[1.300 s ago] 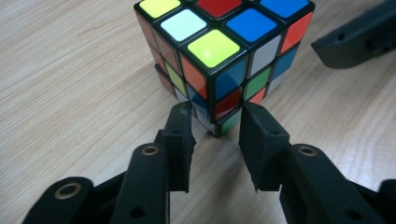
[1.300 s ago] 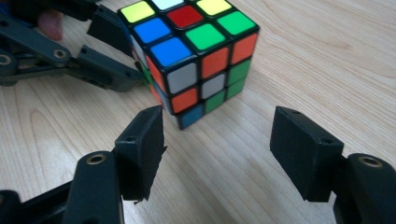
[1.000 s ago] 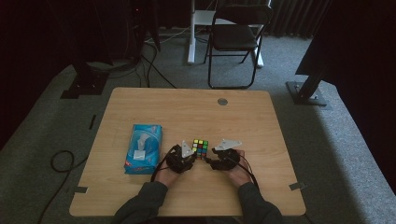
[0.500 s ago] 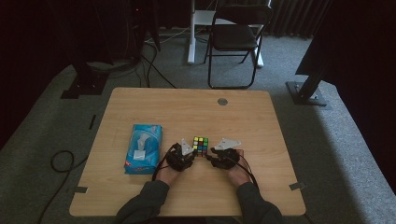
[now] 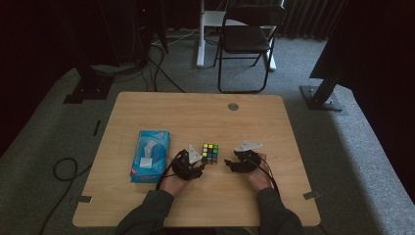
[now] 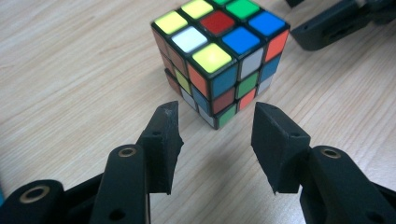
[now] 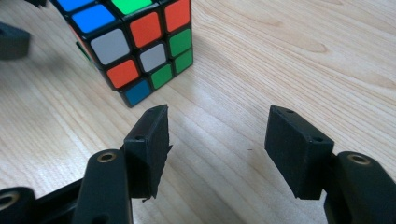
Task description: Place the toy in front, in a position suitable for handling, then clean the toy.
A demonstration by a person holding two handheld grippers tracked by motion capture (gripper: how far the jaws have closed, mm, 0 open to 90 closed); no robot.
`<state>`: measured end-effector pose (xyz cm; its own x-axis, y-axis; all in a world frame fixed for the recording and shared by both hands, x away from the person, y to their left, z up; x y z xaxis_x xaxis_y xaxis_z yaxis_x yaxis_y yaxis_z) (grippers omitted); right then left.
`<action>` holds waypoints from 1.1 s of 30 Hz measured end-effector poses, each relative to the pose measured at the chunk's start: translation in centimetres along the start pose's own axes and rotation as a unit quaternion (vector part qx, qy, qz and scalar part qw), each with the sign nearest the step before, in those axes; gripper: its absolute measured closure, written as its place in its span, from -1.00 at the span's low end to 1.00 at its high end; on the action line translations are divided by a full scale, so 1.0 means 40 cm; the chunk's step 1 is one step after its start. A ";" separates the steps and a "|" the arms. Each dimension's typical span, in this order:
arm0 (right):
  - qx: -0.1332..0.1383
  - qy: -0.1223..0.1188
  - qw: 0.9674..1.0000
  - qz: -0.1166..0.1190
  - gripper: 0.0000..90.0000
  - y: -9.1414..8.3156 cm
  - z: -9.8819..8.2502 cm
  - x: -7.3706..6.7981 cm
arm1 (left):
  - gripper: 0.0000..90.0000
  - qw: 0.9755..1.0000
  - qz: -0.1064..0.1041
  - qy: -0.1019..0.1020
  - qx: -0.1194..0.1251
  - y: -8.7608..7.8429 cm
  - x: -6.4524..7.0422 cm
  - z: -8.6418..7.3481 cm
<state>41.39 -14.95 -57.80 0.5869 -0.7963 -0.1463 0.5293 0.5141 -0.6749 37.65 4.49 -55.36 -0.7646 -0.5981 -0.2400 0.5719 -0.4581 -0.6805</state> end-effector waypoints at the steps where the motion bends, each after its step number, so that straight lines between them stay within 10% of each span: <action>1: -0.002 -0.001 1.000 0.001 -0.12 0.002 -0.001 0.002 | 0.18 1.000 -0.005 0.000 0.001 -0.005 -0.002 0.001; 33: 0.010 0.008 1.000 -0.008 -0.18 0.018 -0.014 0.016 | 0.05 0.998 -0.013 -0.050 0.039 -0.152 -0.107 -0.022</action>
<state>41.79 -15.26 -58.79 0.5684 -0.8096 -0.1465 0.5516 0.5071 -0.6622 37.18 10.40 -50.81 -0.7483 -0.6460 -0.1510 0.5771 -0.5217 -0.6283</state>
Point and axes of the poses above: each handheld gripper's, and its own axes: y roughly forward along the jaws, z roughly out of its top, x roughly to its right, the point moved 6 cm from there along y, roughly forward along the jaws, and after that the axes turned 11 degrees about y, right-handed, at the moved point
